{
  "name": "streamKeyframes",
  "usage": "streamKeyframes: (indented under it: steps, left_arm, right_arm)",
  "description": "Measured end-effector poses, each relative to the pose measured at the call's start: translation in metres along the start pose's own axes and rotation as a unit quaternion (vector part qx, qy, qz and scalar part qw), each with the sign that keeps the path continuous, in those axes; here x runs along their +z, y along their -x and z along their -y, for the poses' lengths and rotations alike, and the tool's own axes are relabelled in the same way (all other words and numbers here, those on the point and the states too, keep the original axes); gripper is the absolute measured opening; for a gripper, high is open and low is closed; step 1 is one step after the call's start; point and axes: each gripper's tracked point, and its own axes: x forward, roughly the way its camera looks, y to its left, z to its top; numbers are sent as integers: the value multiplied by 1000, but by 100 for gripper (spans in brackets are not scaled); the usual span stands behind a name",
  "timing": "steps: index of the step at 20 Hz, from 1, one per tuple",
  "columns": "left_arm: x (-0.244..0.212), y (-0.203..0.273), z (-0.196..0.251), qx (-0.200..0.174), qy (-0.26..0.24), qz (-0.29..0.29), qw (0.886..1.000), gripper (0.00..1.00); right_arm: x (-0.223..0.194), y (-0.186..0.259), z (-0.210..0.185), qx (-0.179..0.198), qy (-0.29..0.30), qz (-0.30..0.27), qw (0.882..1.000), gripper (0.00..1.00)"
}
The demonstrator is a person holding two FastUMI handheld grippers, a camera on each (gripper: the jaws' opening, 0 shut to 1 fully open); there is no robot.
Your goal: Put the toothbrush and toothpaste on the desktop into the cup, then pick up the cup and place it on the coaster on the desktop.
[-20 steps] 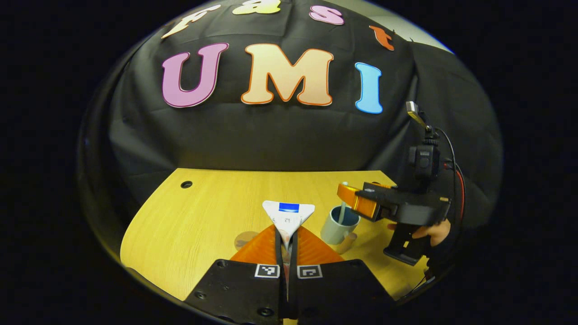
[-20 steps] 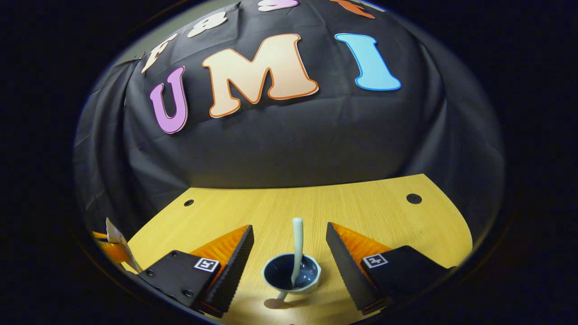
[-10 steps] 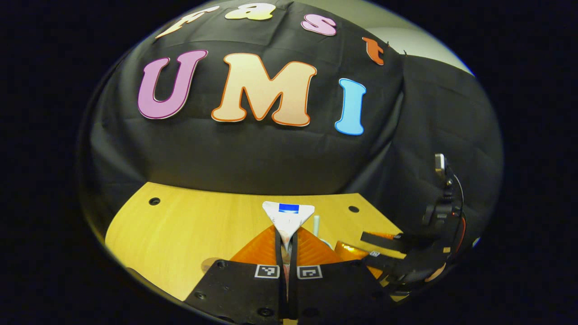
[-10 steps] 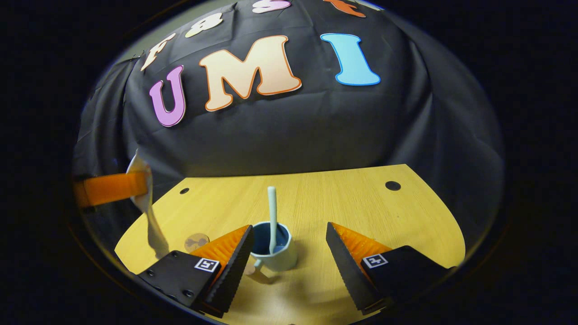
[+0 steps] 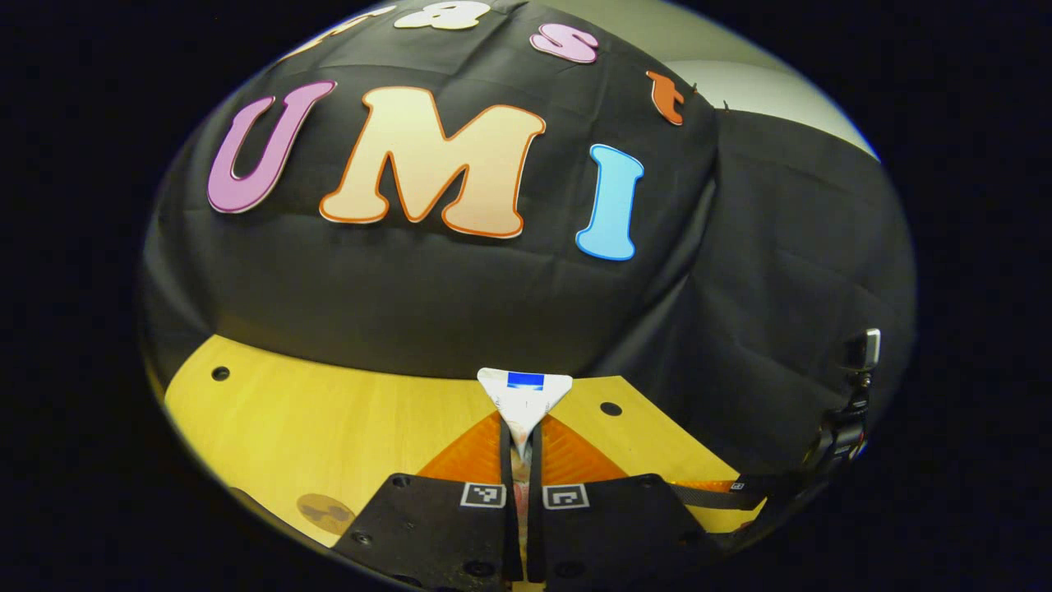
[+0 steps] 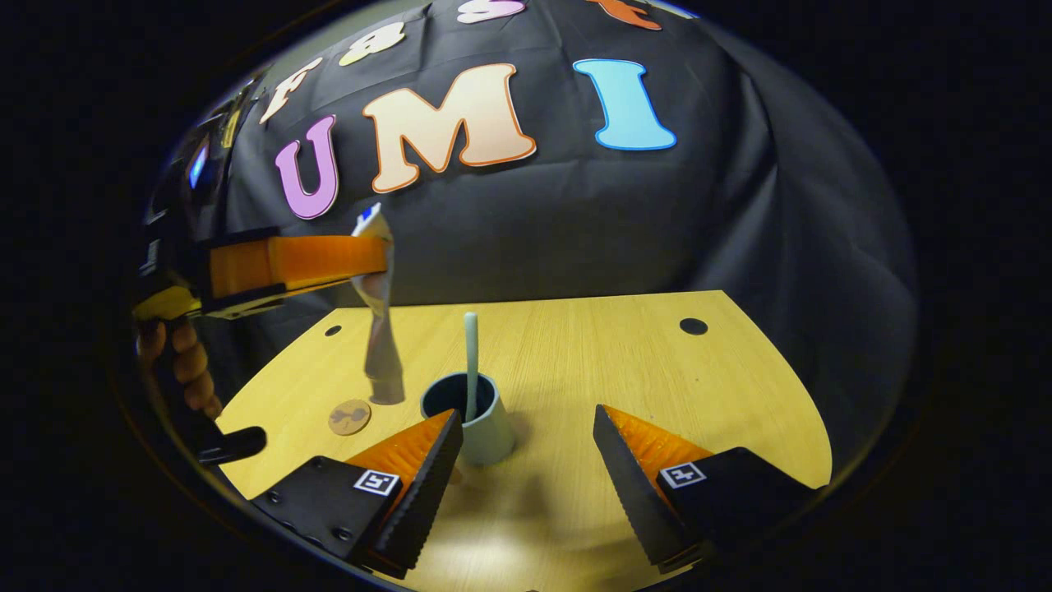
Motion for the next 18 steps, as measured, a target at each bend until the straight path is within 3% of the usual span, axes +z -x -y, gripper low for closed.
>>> streamKeyframes:
  steps: [2,9,10,12,13,16,17,18]
  left_arm:
    - [-10,-11,3,5,20,-6,1000,2]
    - [-29,-36,-11,47,44,-4,998,4]
    - [-35,-36,-11,50,48,-10,998,7]
    - [-48,-36,-8,52,47,-25,997,7]
    - [-53,-34,-7,52,46,-29,997,4]
    - [-56,-33,-1,46,40,-34,998,11]
    - [-55,-30,2,43,37,-33,998,8]
    - [-59,-21,6,42,33,-34,998,23]
  right_arm:
    - [-1,3,8,-3,1,-1,1000,96]
    - [0,5,41,-23,-10,-4,1000,99]
    - [0,5,43,-24,-13,-4,1000,99]
    - [1,2,44,-22,-19,-8,1000,96]
    - [2,0,43,-21,-21,-9,1000,99]
    - [3,-2,38,-14,-24,-11,1000,95]
    - [5,-3,36,-11,-23,-11,1000,95]
    - [5,-3,33,-7,-22,-11,1000,99]
